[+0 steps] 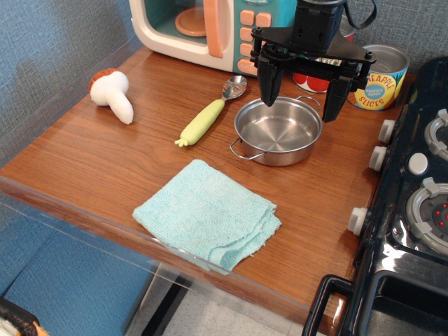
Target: Move the yellow spoon to the right of the towel
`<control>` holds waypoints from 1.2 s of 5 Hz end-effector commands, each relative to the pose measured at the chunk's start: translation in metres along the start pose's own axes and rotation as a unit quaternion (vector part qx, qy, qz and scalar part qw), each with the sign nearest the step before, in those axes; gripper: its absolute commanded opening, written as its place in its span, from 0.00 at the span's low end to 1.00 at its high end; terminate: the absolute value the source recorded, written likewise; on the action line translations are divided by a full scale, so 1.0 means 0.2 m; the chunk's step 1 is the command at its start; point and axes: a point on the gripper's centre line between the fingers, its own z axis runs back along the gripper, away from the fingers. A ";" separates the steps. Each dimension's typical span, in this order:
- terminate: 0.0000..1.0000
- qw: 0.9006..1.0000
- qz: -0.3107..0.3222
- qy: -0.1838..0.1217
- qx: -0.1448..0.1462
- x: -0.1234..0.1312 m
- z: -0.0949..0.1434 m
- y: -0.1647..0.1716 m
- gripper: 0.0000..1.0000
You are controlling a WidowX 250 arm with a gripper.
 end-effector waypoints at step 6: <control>0.00 0.997 0.069 -0.009 0.038 0.12 -0.10 0.50 1.00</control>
